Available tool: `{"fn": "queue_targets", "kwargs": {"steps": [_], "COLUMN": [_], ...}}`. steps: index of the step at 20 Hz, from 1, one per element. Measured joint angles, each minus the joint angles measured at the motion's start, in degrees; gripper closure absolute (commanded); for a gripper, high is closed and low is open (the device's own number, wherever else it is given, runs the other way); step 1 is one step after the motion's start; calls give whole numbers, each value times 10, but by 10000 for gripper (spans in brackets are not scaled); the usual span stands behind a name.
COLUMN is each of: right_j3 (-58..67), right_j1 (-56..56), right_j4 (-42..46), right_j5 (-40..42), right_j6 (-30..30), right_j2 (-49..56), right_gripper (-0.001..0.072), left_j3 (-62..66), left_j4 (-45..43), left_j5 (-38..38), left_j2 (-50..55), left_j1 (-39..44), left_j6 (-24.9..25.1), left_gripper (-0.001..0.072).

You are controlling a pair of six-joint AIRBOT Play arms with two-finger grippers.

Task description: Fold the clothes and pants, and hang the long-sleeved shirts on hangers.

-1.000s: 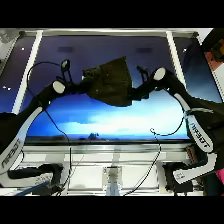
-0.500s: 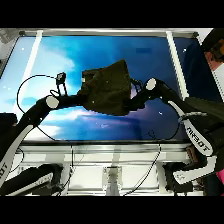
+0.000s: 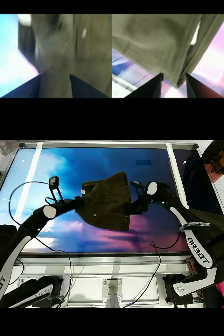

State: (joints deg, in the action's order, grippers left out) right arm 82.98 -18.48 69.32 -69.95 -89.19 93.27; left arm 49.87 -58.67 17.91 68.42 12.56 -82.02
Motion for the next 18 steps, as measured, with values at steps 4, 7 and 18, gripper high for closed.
{"fn": "queue_targets", "kwargs": {"steps": [4,7,18], "right_j3": [60,76,104], "right_j1": [0,0,0], "right_j4": [53,72,88], "right_j5": [-3,-6,17], "right_j6": [-2,-2,2], "right_j2": [0,0,-1], "right_gripper": [536,687,689], "left_j3": [27,33,36], "left_j4": [0,0,-2], "left_j5": [-59,-65,-14], "left_j2": [-6,-7,-26], "left_j1": [-20,-37,-58], "left_j6": [3,3,41], "left_gripper": [273,274,696]}}
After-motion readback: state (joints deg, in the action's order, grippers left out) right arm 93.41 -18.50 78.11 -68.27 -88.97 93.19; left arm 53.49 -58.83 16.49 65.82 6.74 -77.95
